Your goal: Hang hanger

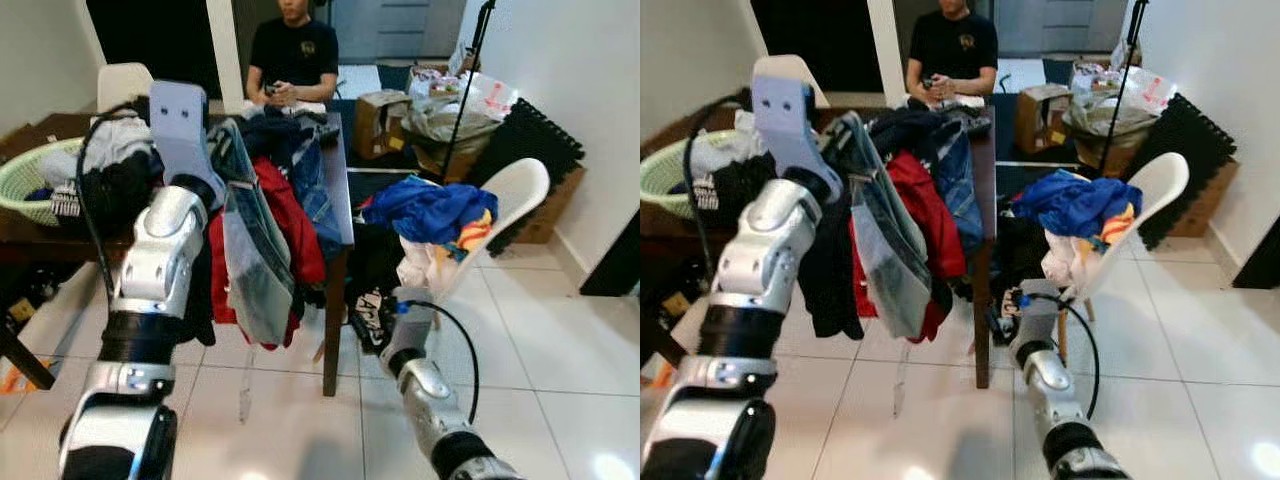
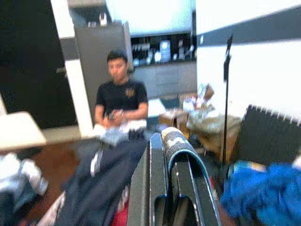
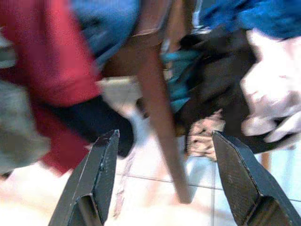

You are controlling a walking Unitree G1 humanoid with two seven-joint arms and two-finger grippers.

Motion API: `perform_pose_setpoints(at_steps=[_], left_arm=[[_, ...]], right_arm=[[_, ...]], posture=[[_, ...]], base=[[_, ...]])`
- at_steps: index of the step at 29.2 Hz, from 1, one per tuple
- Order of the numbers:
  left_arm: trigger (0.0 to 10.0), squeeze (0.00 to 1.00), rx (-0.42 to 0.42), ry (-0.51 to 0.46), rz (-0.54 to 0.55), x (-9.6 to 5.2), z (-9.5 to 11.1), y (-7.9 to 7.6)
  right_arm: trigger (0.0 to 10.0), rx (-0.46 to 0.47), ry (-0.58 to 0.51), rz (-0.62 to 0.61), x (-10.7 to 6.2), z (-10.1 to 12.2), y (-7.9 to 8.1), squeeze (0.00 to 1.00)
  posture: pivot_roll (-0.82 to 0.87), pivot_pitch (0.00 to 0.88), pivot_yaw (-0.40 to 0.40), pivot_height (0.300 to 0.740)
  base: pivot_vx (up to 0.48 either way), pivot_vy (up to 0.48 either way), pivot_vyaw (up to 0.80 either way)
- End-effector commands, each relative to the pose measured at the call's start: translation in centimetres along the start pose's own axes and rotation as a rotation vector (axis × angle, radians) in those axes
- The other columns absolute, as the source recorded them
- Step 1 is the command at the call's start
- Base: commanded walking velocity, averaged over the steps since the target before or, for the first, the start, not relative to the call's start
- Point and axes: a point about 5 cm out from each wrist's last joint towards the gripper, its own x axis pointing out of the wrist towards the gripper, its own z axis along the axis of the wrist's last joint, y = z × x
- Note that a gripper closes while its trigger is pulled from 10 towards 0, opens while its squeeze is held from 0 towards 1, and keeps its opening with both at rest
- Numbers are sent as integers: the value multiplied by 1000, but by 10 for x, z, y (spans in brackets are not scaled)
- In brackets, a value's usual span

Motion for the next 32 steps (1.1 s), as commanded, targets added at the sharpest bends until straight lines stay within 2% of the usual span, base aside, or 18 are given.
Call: perform_pose_setpoints(at_steps=[1, 2, 4, 7, 9, 10, 11, 12, 15, 19, 20, 22, 23, 25, 29, 30, 31, 32], left_arm=[[10000, 0, 47, -53, 24, 2, 21, 15], [10000, 0, 47, -53, 24, 2, 21, 15], [10000, 0, 73, -114, 28, 6, 44, 20], [10000, 0, 98, -147, 33, 8, 56, 25], [10000, 0, 151, -196, 55, 10, 77, 38], [10000, 0, 151, -196, 55, 10, 77, 38], [10000, 0, 185, -209, 70, 11, 86, 47], [10000, 0, 185, -209, 70, 11, 86, 47], [10000, 0, 249, -205, 96, 12, 93, 65], [10000, 0, 271, -193, 99, 13, 92, 70], [10000, 0, 279, -175, 77, 15, 88, 69], [10000, 0, 278, -130, -12, 20, 74, 52], [10000, 0, 278, -130, -12, 20, 74, 52], [10000, 0, 264, -87, -83, 23, 61, 36], [10000, 0, 249, -72, -114, 23, 57, 30], [10000, 0, 249, -48, -174, 23, 51, 22], [10000, 0, 249, -48, -174, 23, 51, 22], [10000, 0, 267, -23, -262, 21, 44, 12]], right_arm=[[10000, 34, -44, -40, 3, 8, -4, 0], [10000, 34, -44, -40, 3, 8, -4, 0], [10000, 25, -39, -39, 2, 8, -5, 0], [10000, 23, -36, -36, 2, 7, -5, 0], [10000, 22, -32, -33, 2, 6, -4, 0], [10000, 22, -32, -33, 2, 6, -4, 0], [10000, 23, -30, -32, 2, 5, -2, 0], [10000, 23, -30, -32, 2, 5, -2, 0], [10000, 26, -25, -28, 2, 4, 0, 0], [10000, 27, -23, -26, 2, 3, 0, 0], [10000, 27, -21, -25, 2, 3, 0, 0], [10000, 28, -21, -28, 2, 4, -1, 0], [10000, 28, -21, -28, 2, 4, -1, 0], [10000, 29, -24, -35, 2, 5, -2, 0], [10000, 30, -27, -39, 2, 5, -3, 0], [10000, 31, -28, -44, 2, 5, -4, 0], [10000, 31, -28, -44, 2, 5, -4, 0], [10000, 32, -29, -47, 1, 5, -4, 0]], posture=[[66, 0, 20, 740], [66, 0, 20, 740], [69, 0, 17, 740], [74, 0, 14, 740], [79, 0, 13, 740], [79, 0, 13, 740], [81, 0, 11, 740], [81, 0, 11, 740], [86, 0, 9, 740], [85, 0, 8, 740], [86, 0, 8, 740], [81, 0, 15, 740], [81, 0, 15, 740], [74, 0, 23, 740], [74, 0, 23, 740], [73, 0, 23, 740], [73, 0, 23, 740], [74, 0, 22, 740]], base=[[379, 0, 0], [379, 0, 0], [377, 0, 0], [377, 0, 0], [377, 0, 0], [375, 0, 0], [371, 0, 0], [371, 0, 0], [375, 0, 0], [378, 0, 0], [375, 0, 0], [377, 0, 0], [379, 0, 0], [375, 0, 0], [375, 0, 0], [371, 0, 0], [371, 0, 0], [364, 0, 0]])
